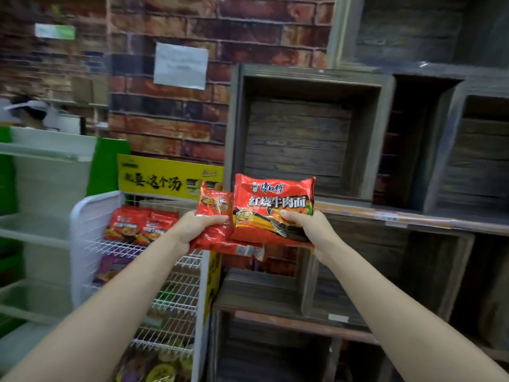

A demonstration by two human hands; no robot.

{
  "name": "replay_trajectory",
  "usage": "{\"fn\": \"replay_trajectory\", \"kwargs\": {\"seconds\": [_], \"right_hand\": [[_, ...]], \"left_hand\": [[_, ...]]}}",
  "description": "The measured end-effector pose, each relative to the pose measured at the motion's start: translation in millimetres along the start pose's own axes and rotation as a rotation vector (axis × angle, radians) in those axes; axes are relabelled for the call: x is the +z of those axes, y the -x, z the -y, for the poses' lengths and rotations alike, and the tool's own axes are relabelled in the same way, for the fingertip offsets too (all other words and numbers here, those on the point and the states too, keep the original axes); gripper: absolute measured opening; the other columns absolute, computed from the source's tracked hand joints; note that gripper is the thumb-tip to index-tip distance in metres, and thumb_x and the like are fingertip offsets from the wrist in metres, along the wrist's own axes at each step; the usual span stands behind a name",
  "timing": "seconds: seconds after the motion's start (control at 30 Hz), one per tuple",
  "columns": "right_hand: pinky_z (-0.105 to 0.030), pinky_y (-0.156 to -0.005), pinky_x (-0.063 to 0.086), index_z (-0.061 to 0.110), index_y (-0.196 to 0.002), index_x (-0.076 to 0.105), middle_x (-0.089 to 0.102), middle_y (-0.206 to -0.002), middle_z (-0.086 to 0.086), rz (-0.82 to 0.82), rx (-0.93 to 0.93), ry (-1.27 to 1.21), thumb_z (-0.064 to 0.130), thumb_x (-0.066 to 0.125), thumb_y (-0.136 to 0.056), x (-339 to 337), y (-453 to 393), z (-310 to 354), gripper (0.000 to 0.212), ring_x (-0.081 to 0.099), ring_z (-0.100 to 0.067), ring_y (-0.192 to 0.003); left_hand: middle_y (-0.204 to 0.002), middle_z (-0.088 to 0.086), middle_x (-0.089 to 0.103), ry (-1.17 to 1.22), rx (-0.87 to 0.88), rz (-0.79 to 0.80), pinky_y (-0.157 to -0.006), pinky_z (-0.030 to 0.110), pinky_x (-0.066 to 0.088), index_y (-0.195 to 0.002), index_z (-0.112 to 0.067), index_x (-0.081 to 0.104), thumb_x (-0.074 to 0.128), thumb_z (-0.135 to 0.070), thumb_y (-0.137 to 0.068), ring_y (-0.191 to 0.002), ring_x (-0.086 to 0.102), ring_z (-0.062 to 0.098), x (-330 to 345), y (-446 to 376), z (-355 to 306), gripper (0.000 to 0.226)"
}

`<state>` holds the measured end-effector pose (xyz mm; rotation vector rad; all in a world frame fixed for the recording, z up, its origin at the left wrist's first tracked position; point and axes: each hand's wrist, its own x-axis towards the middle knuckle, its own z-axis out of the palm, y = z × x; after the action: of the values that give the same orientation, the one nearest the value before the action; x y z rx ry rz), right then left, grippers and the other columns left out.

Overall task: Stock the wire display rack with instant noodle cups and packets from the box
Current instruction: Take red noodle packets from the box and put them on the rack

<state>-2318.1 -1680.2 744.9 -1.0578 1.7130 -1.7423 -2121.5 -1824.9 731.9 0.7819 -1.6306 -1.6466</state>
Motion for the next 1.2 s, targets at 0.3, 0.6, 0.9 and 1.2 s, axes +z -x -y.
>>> {"fn": "replay_trajectory", "kwargs": {"seconds": [0.3,0.6,0.9,1.2], "right_hand": [[-0.036,-0.081,0.053,0.012,-0.115,0.056,0.068,-0.108,-0.004,0.096,0.053,-0.009,0.032,0.08,-0.069,141,-58,-39,0.055,0.066,-0.021,-0.096],[-0.044,-0.09,0.053,0.012,-0.122,0.053,0.067,-0.11,-0.005,0.274,0.124,-0.041,0.04,0.082,-0.063,265,-105,-71,0.071,0.066,-0.024,-0.096],[-0.045,-0.08,0.058,0.01,-0.119,0.052,0.068,-0.107,-0.007,0.411,0.192,-0.057,0.035,0.081,-0.066,350,-175,-109,0.065,0.069,-0.025,-0.091],[-0.028,-0.049,0.054,0.006,-0.122,0.048,0.067,-0.105,-0.011,0.408,0.172,-0.179,0.028,0.074,-0.077,366,-268,-95,0.056,0.069,-0.02,-0.074]], "left_hand": [[-0.097,0.015,0.069,-0.035,-0.096,-0.194,-0.069,0.037,0.056,-0.113,-0.009,0.054,0.079,-0.016,-0.072,-0.078,0.067,0.029,-138,-37,32,0.049],[-0.1,0.017,0.07,-0.037,-0.176,-0.297,-0.082,0.047,0.056,-0.109,-0.013,0.056,0.078,-0.012,-0.072,-0.086,0.068,0.035,-240,-57,67,0.043],[-0.051,0.002,0.066,-0.092,-0.237,-0.495,-0.039,0.022,0.051,-0.086,-0.01,0.057,0.064,-0.004,-0.085,-0.038,0.062,0.013,-285,-99,88,0.009],[-0.082,0.009,0.067,-0.103,-0.169,-0.524,-0.046,0.021,0.054,-0.1,-0.01,0.052,0.069,-0.013,-0.082,-0.057,0.066,0.017,-303,-182,43,0.025]]}}
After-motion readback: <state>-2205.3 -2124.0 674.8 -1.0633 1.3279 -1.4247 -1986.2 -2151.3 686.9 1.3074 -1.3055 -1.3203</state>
